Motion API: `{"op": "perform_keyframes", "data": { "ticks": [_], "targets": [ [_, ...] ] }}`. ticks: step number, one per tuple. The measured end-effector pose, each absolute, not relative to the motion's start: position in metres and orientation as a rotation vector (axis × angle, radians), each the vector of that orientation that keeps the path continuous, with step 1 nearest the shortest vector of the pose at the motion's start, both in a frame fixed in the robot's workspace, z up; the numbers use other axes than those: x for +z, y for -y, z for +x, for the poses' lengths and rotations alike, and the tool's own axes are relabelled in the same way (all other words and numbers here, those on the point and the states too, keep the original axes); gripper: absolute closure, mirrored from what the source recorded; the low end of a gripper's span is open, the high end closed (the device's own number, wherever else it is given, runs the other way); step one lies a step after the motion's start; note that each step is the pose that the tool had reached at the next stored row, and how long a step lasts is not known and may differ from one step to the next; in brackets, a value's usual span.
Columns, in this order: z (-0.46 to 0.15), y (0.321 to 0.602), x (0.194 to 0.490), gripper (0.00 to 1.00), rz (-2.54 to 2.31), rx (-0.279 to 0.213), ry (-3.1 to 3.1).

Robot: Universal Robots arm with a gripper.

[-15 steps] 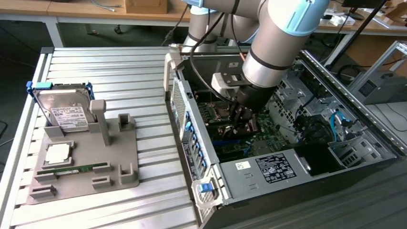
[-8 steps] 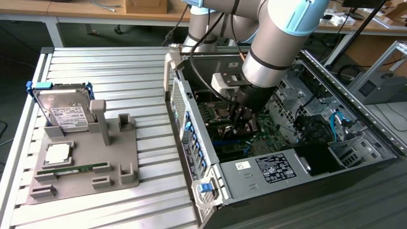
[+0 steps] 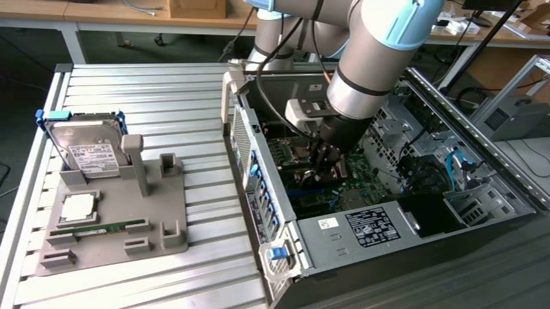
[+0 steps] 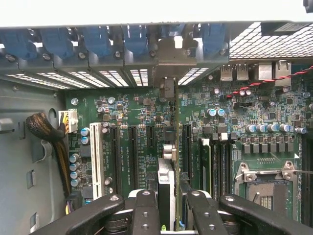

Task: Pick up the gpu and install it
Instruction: 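Insert the gpu into the slot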

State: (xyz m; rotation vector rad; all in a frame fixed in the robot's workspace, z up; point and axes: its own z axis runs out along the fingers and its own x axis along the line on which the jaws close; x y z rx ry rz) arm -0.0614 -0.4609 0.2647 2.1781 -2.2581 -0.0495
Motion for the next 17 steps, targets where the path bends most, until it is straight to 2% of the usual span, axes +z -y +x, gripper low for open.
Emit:
{"op": "perform_keyframes", "data": {
  "ticks": [17],
  "targets": [
    [-0.0618, 0.4611, 0.2610, 0.73, 2.177, -0.048, 2.257]
  ]
}}
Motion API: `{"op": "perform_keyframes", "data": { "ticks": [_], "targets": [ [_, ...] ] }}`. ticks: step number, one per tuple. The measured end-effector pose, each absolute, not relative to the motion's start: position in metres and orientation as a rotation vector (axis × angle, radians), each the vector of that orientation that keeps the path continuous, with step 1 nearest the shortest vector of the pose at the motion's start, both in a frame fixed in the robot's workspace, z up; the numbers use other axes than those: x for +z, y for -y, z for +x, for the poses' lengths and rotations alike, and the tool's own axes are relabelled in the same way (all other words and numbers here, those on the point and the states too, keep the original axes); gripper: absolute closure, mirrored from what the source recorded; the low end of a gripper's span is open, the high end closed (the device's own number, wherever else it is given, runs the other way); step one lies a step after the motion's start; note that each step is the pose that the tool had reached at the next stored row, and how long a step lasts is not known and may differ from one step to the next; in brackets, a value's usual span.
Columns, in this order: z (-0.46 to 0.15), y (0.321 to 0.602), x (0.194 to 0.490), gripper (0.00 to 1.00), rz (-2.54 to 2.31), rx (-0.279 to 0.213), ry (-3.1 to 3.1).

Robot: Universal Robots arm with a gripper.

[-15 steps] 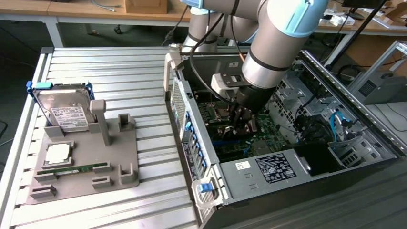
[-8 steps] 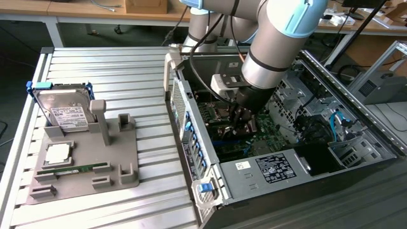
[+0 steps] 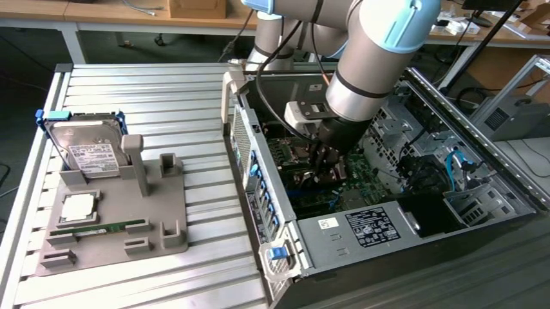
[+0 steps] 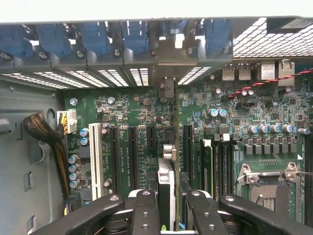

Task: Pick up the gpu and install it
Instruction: 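Insert the gpu into the slot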

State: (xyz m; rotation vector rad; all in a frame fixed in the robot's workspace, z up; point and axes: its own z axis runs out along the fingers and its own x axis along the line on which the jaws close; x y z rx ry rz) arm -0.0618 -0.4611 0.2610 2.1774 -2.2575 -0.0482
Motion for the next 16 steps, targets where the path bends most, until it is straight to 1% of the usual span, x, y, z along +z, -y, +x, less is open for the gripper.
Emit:
{"op": "perform_keyframes", "data": {
  "ticks": [16],
  "targets": [
    [-0.0628, 0.4600, 0.2596, 0.73, 2.177, -0.048, 2.257]
  ]
}}
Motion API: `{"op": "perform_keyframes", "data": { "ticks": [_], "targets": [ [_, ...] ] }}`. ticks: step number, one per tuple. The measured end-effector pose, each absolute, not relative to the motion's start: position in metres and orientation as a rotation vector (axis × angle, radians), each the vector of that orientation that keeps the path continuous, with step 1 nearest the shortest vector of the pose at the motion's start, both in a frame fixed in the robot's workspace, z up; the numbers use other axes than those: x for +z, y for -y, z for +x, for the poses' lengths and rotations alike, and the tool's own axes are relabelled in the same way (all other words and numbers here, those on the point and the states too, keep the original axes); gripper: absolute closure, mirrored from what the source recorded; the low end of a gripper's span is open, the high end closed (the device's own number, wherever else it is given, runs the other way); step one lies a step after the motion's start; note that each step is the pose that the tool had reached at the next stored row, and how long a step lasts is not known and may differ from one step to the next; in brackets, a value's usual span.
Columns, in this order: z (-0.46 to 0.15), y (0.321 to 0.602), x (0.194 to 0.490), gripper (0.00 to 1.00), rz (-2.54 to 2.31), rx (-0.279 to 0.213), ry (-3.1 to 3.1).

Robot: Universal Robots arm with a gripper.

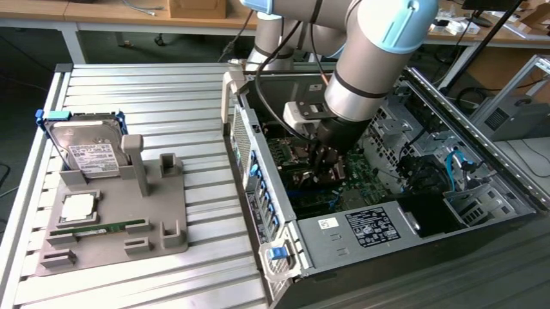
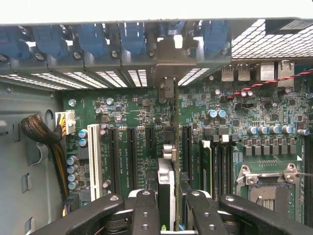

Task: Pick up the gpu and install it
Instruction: 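Insert the gpu into the slot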

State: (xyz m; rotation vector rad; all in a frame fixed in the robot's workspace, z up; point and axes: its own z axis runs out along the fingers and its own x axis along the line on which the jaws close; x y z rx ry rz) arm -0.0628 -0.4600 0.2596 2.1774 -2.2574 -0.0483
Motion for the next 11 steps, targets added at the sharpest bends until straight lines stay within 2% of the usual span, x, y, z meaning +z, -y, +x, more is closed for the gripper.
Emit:
{"op": "perform_keyframes", "data": {
  "ticks": [11],
  "targets": [
    [-0.0641, 0.4602, 0.2575, 0.73, 2.178, -0.049, 2.258]
  ]
}}
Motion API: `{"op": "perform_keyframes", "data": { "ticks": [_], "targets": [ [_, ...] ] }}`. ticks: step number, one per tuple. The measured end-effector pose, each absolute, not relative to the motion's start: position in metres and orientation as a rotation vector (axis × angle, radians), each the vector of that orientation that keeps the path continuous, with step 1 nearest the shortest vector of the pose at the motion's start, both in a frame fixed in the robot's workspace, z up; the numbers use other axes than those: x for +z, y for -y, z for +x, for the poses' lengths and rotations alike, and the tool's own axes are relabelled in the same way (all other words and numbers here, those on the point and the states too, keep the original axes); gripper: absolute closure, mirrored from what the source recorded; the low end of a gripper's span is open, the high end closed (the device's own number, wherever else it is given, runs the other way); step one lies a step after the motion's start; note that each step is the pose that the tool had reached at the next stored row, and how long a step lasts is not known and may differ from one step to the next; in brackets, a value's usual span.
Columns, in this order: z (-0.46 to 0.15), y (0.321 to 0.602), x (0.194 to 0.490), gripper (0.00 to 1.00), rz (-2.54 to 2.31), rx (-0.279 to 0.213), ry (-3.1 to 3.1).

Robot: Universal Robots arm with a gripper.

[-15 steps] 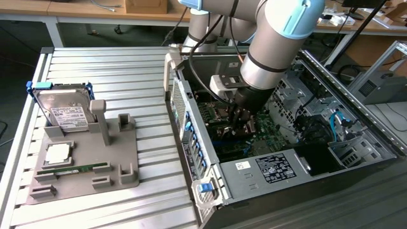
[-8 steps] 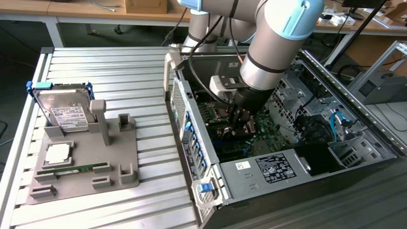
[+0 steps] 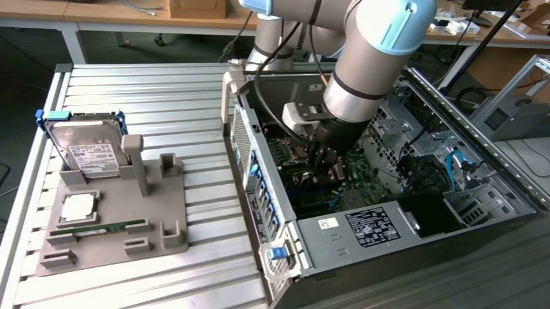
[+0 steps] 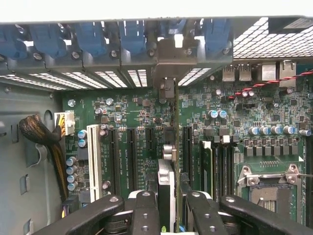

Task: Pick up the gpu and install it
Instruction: 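Insert the gpu into the slot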

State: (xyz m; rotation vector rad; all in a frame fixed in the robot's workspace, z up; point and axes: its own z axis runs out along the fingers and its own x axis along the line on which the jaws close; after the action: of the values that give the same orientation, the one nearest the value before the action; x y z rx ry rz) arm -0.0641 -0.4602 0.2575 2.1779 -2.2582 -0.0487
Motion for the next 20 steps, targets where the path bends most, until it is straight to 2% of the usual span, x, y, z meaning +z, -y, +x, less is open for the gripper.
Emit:
{"op": "perform_keyframes", "data": {
  "ticks": [20],
  "targets": [
    [-0.0646, 0.4602, 0.2596, 0.73, 2.178, -0.049, 2.258]
  ]
}}
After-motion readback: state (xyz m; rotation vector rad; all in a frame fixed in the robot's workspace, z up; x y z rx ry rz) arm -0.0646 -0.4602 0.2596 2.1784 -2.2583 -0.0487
